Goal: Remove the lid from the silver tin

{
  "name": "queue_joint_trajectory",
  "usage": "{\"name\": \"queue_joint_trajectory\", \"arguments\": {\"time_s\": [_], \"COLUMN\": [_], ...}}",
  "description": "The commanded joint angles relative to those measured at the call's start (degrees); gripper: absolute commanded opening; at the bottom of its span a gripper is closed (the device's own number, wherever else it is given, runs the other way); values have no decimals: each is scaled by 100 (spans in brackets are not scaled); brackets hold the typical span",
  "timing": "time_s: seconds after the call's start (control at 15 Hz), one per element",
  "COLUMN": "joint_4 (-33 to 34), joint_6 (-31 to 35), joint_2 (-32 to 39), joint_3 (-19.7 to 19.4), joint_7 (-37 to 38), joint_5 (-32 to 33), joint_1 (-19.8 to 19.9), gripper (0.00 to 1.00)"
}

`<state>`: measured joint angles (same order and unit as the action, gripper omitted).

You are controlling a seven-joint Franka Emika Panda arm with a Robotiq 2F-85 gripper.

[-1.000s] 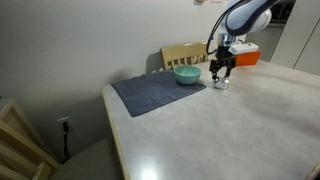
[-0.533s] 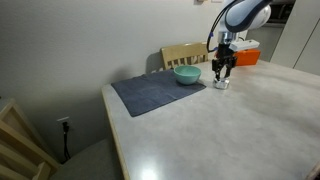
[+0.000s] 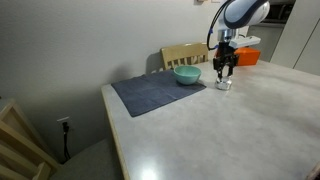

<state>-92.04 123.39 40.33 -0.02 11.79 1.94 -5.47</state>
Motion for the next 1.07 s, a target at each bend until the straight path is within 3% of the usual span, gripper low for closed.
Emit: {"name": "queue_joint_trajectory", "arguments": {"time_s": [0.0, 0.73, 1.0], "joint_4": [-284, -241, -222], "joint_6": [-131, -1250, -638], "joint_2": [-367, -101, 95], "joint_3": [-104, 420, 463], "joint_7": [260, -310, -430], "joint_5": [223, -85, -16], "joint_1": [-260, -453, -506], "gripper": [44, 44, 44]}}
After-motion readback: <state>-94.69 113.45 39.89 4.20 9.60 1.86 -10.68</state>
